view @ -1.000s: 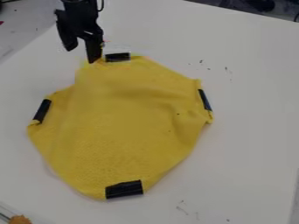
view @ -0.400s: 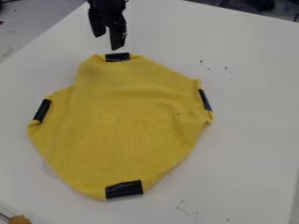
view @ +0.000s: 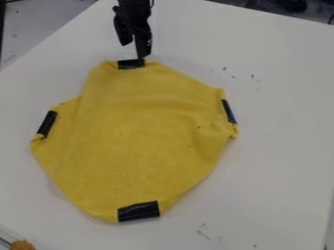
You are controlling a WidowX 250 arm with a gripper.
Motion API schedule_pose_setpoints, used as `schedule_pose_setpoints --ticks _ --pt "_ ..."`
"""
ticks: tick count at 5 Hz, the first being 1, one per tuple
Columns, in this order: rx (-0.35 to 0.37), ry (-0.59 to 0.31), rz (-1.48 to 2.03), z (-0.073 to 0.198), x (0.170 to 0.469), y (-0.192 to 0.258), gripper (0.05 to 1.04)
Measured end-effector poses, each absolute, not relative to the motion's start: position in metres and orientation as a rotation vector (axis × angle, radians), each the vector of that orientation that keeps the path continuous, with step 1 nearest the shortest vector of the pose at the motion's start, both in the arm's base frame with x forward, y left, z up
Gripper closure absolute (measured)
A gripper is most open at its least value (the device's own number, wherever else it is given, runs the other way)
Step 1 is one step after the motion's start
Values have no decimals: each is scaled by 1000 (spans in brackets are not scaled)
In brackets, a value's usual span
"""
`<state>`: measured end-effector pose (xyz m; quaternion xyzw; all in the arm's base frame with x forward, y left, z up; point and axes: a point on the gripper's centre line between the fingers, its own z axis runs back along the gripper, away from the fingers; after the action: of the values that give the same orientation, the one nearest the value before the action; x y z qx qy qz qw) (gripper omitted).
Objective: Fold the cloth from right to left
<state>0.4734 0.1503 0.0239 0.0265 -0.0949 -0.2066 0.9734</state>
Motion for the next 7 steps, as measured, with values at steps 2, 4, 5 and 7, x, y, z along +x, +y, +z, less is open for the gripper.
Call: schedule_pose_setpoints --ticks 2,4,5,7 --pt "11 -220 -433 17 478 146 83" --pt "81 -161 -468 24 466 144 83" --pt "91 -165 -436 32 456 140 83" --pt "42 -180 -391 18 447 146 83"
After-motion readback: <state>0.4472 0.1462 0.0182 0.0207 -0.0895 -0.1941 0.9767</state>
